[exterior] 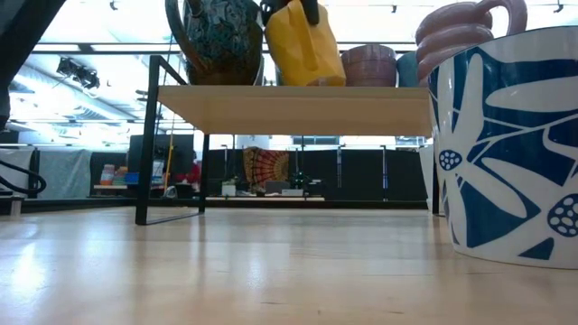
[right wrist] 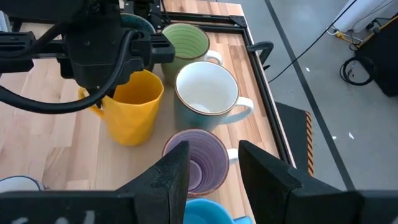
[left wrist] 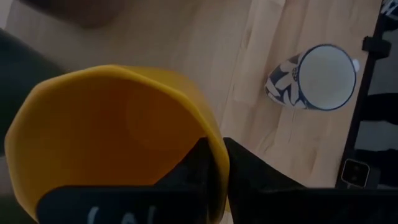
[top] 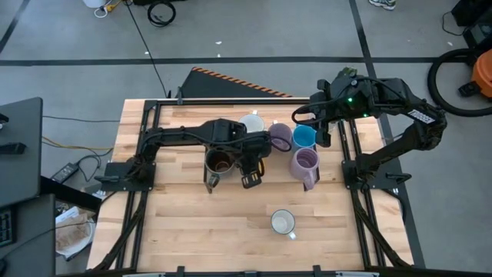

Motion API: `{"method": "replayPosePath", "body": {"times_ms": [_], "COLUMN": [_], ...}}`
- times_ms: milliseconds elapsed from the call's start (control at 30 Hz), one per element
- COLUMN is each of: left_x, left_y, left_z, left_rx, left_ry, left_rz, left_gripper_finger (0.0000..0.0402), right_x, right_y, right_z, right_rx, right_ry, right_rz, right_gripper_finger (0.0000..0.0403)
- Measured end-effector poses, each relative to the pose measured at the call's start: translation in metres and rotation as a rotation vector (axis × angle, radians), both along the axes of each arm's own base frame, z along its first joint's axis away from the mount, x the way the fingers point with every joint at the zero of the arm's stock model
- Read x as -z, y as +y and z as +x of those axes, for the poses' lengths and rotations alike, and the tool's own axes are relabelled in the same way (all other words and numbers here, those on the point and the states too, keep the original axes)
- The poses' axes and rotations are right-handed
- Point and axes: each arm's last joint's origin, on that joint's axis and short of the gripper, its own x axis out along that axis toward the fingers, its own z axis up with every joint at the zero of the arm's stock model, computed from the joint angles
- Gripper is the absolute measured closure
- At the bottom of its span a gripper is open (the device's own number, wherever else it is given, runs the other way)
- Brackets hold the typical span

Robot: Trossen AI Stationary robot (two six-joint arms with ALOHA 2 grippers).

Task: Place coffee mugs
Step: Put the yellow mug on the shelf

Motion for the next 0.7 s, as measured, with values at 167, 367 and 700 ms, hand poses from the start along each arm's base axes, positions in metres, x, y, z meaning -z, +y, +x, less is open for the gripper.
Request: {"method": "replayPosePath", "body": {"times_ms": [167, 367, 700], "left_x": [0.0036, 0.0060, 0.0075], "left_y": [-0.0003, -0.0006, -0.0004], "left_z": [0.0004, 0.0019, 0.0037], "left_rx": [0.008, 0.020, 0.011], "left_ry": [0.025, 0.031, 0.027], "left_rz": [0.001, -0.002, 0.012], "left_gripper_finger": [0.0364, 0.0363, 0.0330], "right_x": [0.0001, 0.0001, 0.0002], "right_y": [0.0000, 0.0001, 0.0002], "right_z": [0.0000, 0.0001, 0.0000], "right_rx": [-0.001, -0.003, -0.004], "right_ry": [0.000, 0.000, 0.001], "right_rz": [0.001, 0.003, 0.004], "right_gripper_finger": [0.0259, 0.0259, 0.0259]}}
